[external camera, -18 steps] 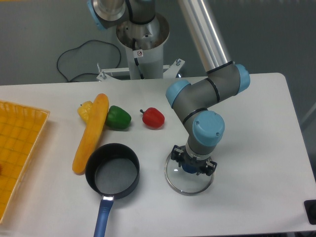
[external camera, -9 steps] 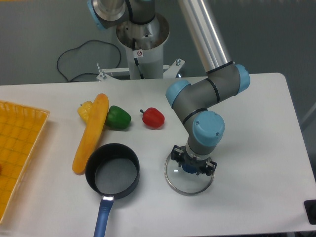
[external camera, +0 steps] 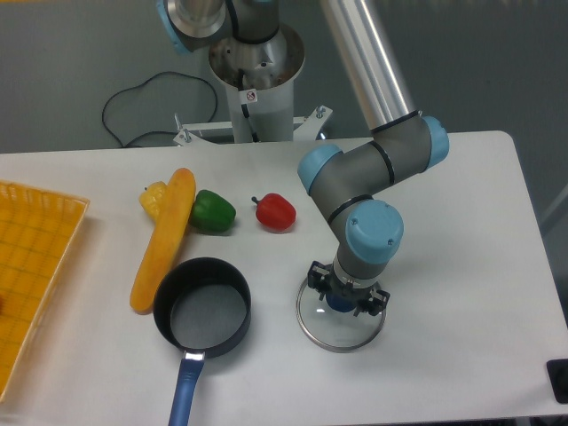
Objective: Place the lid on the table
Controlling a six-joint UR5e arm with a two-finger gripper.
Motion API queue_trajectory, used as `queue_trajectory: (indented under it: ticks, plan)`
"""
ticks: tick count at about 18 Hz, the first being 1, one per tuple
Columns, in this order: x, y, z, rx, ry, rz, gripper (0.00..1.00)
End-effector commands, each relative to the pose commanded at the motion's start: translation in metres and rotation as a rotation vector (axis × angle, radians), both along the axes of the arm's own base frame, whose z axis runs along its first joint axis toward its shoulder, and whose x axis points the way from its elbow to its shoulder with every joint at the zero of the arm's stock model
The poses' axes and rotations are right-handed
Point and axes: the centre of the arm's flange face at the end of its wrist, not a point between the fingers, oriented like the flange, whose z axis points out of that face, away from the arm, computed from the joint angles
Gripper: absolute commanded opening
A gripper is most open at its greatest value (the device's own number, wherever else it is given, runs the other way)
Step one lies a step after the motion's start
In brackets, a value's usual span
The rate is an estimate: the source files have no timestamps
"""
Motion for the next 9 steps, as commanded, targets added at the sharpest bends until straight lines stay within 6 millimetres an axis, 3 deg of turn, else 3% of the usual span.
queue_trajectory:
  ticks: [1, 2, 3, 9]
  plan:
    - [-0.002, 0.0, 0.001, 0.002, 0.003, 0.0, 0.81]
    - [-0.002, 0.0, 0.002, 0.003, 0.004, -0.003, 0.94]
    - [-0.003, 0.001, 0.004, 0.006, 0.008, -0.003, 1.0]
    - [-0.01, 0.007, 0.027, 0.032, 0.046, -0.011, 1.0]
